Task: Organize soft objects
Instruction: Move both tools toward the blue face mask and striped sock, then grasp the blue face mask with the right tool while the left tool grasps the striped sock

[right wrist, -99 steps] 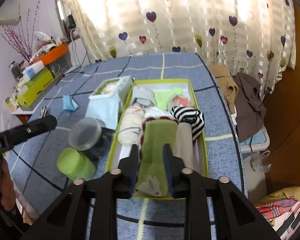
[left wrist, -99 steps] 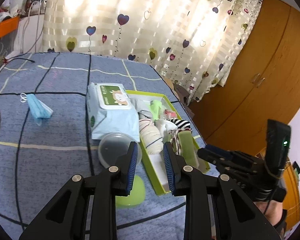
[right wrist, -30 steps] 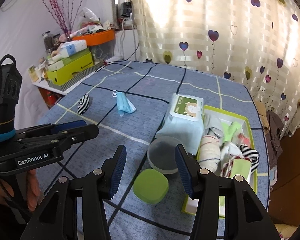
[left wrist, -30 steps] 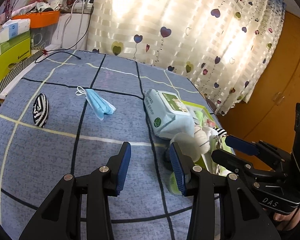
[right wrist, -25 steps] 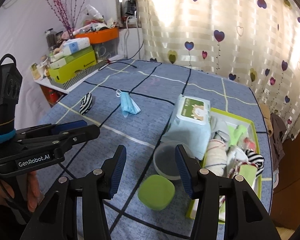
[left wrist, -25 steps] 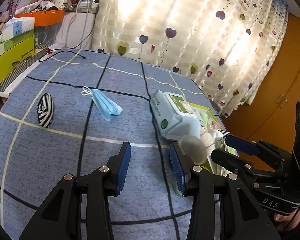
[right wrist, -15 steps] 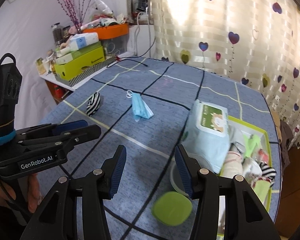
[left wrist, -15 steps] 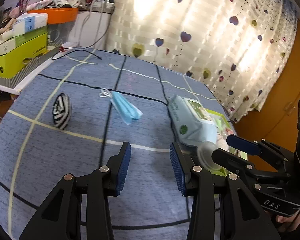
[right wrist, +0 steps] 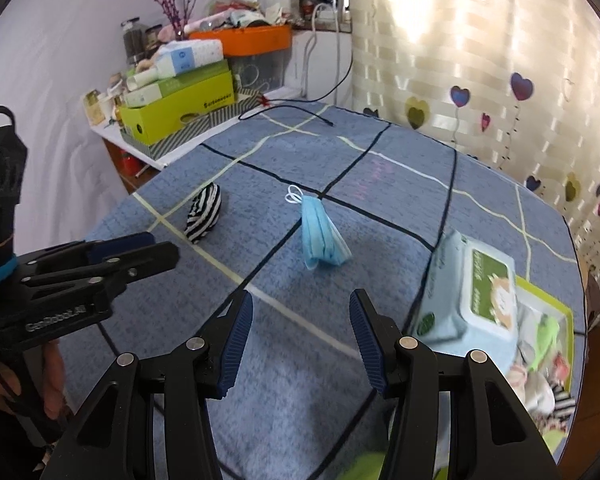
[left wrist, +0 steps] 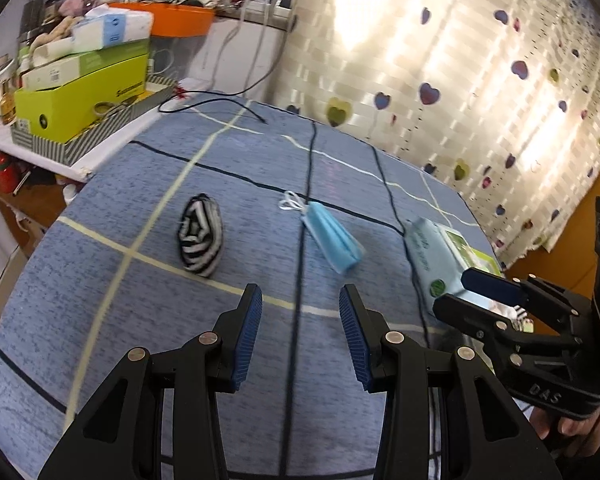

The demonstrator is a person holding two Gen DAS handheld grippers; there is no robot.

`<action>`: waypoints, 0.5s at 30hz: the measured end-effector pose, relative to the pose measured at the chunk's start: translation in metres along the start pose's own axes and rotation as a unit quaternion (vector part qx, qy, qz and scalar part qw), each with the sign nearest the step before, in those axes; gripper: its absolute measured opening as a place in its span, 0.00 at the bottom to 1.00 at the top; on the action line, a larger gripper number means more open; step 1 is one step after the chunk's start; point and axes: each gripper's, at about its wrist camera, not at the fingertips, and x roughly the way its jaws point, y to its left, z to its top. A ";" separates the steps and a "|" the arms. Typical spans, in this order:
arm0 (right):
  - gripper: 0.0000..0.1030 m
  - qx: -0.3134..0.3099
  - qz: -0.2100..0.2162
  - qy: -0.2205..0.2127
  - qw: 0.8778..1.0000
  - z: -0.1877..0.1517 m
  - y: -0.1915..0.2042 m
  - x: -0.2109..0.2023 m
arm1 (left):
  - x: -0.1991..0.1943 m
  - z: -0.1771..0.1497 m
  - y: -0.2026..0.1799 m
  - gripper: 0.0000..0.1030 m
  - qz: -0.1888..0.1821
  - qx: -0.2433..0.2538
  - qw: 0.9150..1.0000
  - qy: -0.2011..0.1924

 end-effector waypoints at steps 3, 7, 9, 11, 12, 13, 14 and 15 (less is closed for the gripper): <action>0.48 -0.007 -0.001 0.013 1.000 0.011 0.000 0.016 | 0.003 0.004 0.011 0.41 0.007 -0.006 1.000 0.001; 0.48 -0.018 -0.005 0.034 0.999 0.023 -0.001 0.040 | 0.011 0.010 0.026 0.41 0.021 -0.014 1.000 0.004; 0.48 -0.019 -0.007 0.050 0.999 0.030 -0.003 0.055 | 0.016 0.014 0.033 0.41 0.025 -0.019 0.999 0.006; 0.48 -0.024 -0.005 0.061 0.998 0.037 -0.003 0.068 | 0.021 0.019 0.038 0.41 0.034 -0.017 0.999 0.007; 0.48 -0.026 -0.001 0.068 0.997 0.040 -0.004 0.074 | 0.023 0.021 0.040 0.41 0.035 -0.016 0.999 0.008; 0.48 -0.027 0.000 0.073 0.997 0.042 -0.003 0.079 | 0.025 0.023 0.042 0.41 0.037 -0.013 0.999 0.008; 0.48 -0.029 0.000 0.079 0.996 0.044 -0.003 0.086 | 0.028 0.025 0.043 0.41 0.038 -0.011 0.999 0.008; 0.48 -0.032 0.000 0.086 0.996 0.046 -0.003 0.093 | 0.031 0.027 0.045 0.41 0.042 -0.009 0.999 0.009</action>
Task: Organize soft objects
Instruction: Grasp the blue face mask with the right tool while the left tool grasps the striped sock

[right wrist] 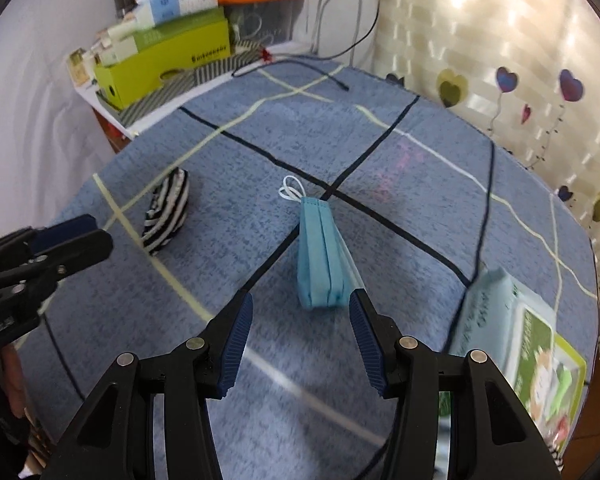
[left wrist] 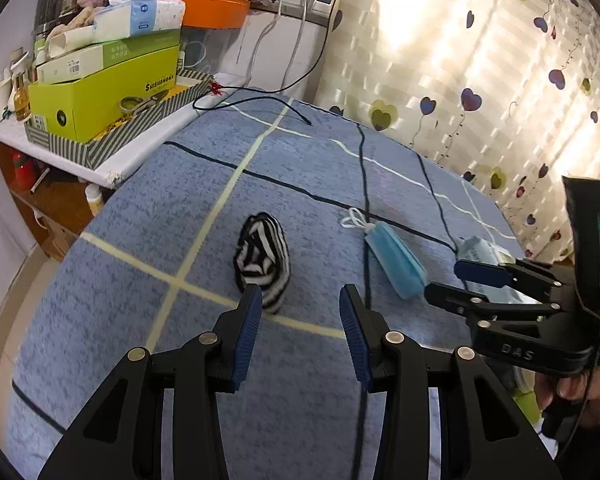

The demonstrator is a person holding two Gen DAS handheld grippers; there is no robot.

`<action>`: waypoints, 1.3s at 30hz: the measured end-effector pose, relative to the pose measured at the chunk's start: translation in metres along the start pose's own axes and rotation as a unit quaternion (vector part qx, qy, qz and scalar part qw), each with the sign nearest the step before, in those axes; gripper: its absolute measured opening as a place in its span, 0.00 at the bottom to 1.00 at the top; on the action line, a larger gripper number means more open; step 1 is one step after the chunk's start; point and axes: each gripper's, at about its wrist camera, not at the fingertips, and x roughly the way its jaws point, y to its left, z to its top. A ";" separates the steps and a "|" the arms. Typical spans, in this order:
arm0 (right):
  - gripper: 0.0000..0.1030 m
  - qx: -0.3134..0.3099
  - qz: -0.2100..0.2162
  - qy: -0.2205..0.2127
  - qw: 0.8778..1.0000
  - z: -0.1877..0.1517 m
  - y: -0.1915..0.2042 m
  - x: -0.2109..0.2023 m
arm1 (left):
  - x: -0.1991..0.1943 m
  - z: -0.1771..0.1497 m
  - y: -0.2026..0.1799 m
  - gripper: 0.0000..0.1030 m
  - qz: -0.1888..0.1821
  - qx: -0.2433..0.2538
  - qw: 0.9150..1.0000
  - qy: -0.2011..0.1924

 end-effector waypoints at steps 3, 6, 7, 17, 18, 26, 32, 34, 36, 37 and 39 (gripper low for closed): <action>0.48 -0.002 -0.007 0.018 1.000 0.008 -0.004 0.018 | 0.013 0.005 0.004 0.41 0.004 0.003 1.000 0.010; 0.48 0.004 -0.015 0.030 0.999 0.016 -0.011 0.033 | 0.025 0.009 0.006 0.41 0.010 0.004 1.000 0.020; 0.48 0.005 -0.016 0.035 0.999 0.018 -0.013 0.038 | 0.030 0.010 0.006 0.41 0.009 0.004 1.000 0.025; 0.19 0.005 -0.022 0.049 0.999 0.025 -0.020 0.055 | 0.073 0.017 0.011 0.41 0.043 0.005 0.997 0.059; 0.17 0.004 -0.019 0.046 0.999 0.026 -0.019 0.053 | 0.076 0.017 0.013 0.41 0.048 0.003 0.997 0.059; 0.16 0.007 -0.011 0.023 1.000 0.023 -0.018 0.034 | 0.077 0.014 0.014 0.31 0.073 0.009 0.996 0.048; 0.16 0.015 0.001 0.000 1.000 0.014 -0.013 0.011 | 0.053 0.015 0.004 0.17 0.070 0.024 0.997 0.021; 0.16 0.018 0.006 -0.012 1.000 0.012 -0.012 0.001 | 0.041 0.015 -0.002 0.15 0.064 0.028 0.998 0.010; 0.16 0.018 0.008 -0.025 0.999 0.009 -0.009 -0.012 | 0.030 0.015 -0.009 0.15 0.057 0.033 0.998 0.000; 0.16 0.019 0.009 -0.031 0.999 0.007 -0.009 -0.017 | 0.025 0.014 -0.012 0.14 0.054 0.035 0.998 -0.003; 0.16 0.022 0.011 -0.042 0.999 0.002 -0.008 -0.029 | 0.017 0.014 -0.019 0.13 0.048 0.039 0.998 -0.010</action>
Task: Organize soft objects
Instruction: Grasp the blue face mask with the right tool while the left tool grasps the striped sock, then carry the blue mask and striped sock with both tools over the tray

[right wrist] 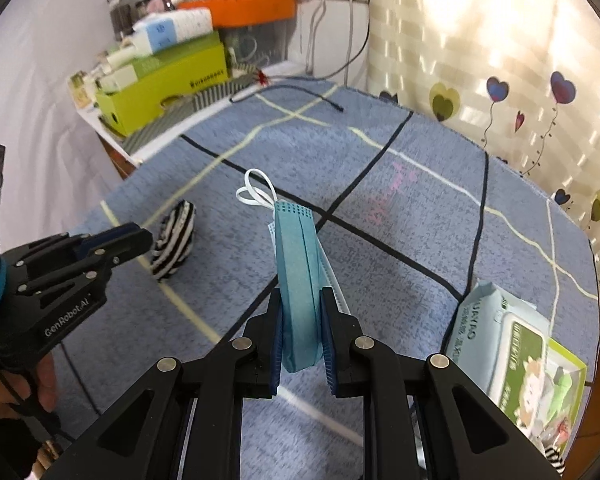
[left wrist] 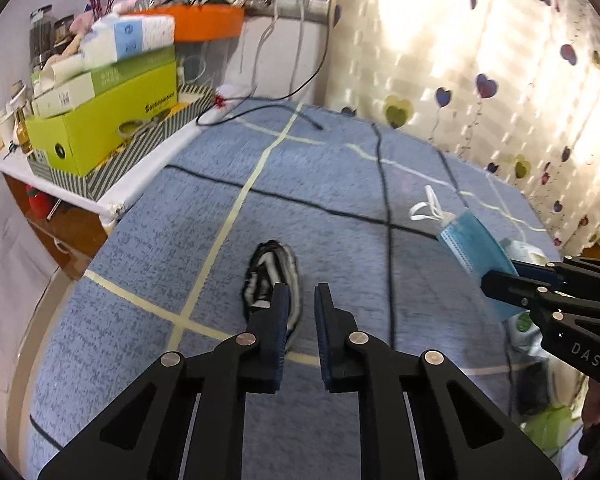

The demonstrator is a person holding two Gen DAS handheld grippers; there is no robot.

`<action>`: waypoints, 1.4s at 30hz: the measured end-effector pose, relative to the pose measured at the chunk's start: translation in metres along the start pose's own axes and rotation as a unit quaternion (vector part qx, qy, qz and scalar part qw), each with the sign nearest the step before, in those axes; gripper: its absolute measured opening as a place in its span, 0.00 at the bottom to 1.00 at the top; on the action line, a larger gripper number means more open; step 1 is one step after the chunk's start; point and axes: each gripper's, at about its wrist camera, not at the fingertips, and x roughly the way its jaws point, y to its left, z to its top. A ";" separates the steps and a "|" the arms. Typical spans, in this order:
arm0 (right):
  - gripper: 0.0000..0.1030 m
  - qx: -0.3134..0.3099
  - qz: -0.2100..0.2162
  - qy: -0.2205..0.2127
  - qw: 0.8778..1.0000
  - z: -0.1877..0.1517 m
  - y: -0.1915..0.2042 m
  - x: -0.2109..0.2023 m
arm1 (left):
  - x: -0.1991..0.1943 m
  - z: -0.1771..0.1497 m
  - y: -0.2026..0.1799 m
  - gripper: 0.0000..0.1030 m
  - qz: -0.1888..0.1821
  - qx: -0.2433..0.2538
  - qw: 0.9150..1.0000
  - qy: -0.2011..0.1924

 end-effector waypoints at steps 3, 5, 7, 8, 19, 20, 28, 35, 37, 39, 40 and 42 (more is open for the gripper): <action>0.16 0.005 0.000 -0.013 1.000 -0.006 -0.002 -0.015 | -0.011 -0.001 -0.008 0.10 -0.018 0.001 1.000 -0.007; 0.16 0.011 -0.002 -0.022 1.000 -0.011 -0.006 -0.027 | -0.019 -0.002 -0.012 0.10 -0.028 0.001 1.000 -0.012; 0.16 0.017 -0.001 -0.032 0.999 -0.017 -0.010 -0.039 | -0.027 -0.005 -0.018 0.10 -0.045 0.001 0.999 -0.017; 0.16 0.021 -0.002 -0.036 0.999 -0.020 -0.013 -0.044 | -0.032 -0.005 -0.021 0.10 -0.055 0.003 0.998 -0.020; 0.16 0.051 -0.004 -0.062 0.997 -0.050 -0.032 -0.078 | -0.041 -0.002 -0.005 0.13 -0.019 -0.010 0.999 -0.042; 0.16 0.051 -0.004 -0.061 0.997 -0.051 -0.032 -0.079 | -0.033 -0.002 -0.002 0.24 -0.007 -0.012 0.999 -0.038; 0.16 0.049 -0.005 -0.060 0.997 -0.049 -0.036 -0.078 | 0.044 0.007 0.011 0.41 0.011 -0.002 0.999 0.035; 0.16 0.049 0.001 -0.055 0.997 -0.044 -0.039 -0.071 | 0.071 0.010 0.015 0.35 0.053 0.010 0.997 0.051; 0.16 0.049 0.002 -0.056 0.997 -0.044 -0.039 -0.071 | 0.072 0.009 0.017 0.21 0.063 0.009 0.997 0.053; 0.16 0.049 0.003 -0.059 0.997 -0.044 -0.040 -0.072 | 0.065 0.009 0.019 0.13 0.053 0.004 0.997 0.049; 0.16 0.049 0.003 -0.060 0.997 -0.045 -0.040 -0.073 | 0.061 0.009 0.018 0.13 0.050 0.004 0.998 0.046; 0.16 0.052 0.003 -0.063 0.997 -0.046 -0.041 -0.075 | 0.046 0.008 0.013 0.12 0.036 0.005 0.999 0.034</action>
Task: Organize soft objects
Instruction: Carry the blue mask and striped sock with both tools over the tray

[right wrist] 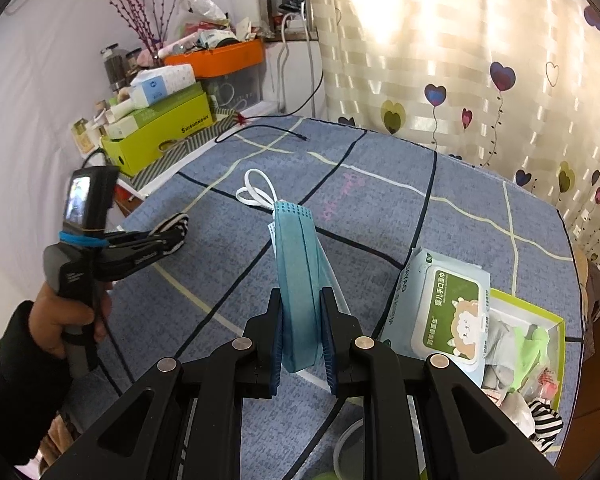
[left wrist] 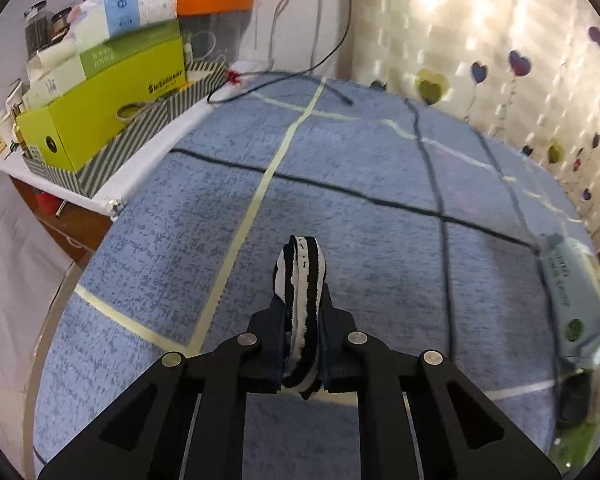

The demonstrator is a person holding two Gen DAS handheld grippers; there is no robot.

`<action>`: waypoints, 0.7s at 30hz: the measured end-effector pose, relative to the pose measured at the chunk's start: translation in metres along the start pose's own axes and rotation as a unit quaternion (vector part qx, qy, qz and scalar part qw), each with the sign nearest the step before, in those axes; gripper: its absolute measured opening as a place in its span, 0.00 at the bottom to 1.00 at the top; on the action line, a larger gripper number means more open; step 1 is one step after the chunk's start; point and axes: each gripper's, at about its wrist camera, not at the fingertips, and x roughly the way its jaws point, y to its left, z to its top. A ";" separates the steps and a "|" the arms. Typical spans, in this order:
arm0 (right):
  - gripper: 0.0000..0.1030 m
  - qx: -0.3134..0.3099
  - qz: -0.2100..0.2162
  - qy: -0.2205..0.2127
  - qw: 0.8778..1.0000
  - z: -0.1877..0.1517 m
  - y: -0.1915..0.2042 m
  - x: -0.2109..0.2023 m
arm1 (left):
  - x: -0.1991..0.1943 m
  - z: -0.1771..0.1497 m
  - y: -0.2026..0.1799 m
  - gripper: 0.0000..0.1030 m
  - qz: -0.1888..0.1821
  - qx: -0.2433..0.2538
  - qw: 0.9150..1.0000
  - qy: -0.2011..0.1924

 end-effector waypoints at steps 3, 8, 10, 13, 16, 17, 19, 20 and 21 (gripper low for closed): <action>0.16 0.003 0.000 -0.006 1.000 -0.002 -0.002 -0.006 | -0.022 0.000 -0.010 0.12 -0.021 0.005 1.000 -0.016; 0.16 0.011 -0.010 -0.021 1.000 -0.008 -0.015 -0.026 | -0.066 0.001 -0.048 0.12 -0.069 0.032 0.996 -0.045; 0.16 0.018 -0.017 -0.027 0.999 -0.013 -0.024 -0.036 | -0.079 0.002 -0.067 0.12 -0.091 0.044 0.994 -0.049; 0.16 0.034 -0.035 -0.034 0.998 -0.023 -0.045 -0.054 | -0.095 0.003 -0.099 0.12 -0.121 0.067 0.989 -0.055; 0.16 0.055 -0.052 -0.041 0.996 -0.035 -0.068 -0.071 | -0.106 0.001 -0.132 0.12 -0.151 0.087 0.983 -0.057; 0.16 0.062 -0.058 -0.043 0.996 -0.039 -0.075 -0.076 | -0.110 0.001 -0.142 0.12 -0.159 0.094 0.981 -0.058; 0.16 0.078 -0.071 -0.046 0.993 -0.050 -0.093 -0.088 | -0.115 0.000 -0.162 0.12 -0.176 0.108 0.977 -0.059; 0.16 0.085 -0.077 -0.047 0.992 -0.054 -0.101 -0.092 | -0.118 0.000 -0.174 0.12 -0.187 0.115 0.974 -0.058; 0.16 0.094 -0.085 -0.047 0.991 -0.061 -0.111 -0.098 | -0.119 0.000 -0.183 0.12 -0.195 0.121 0.972 -0.056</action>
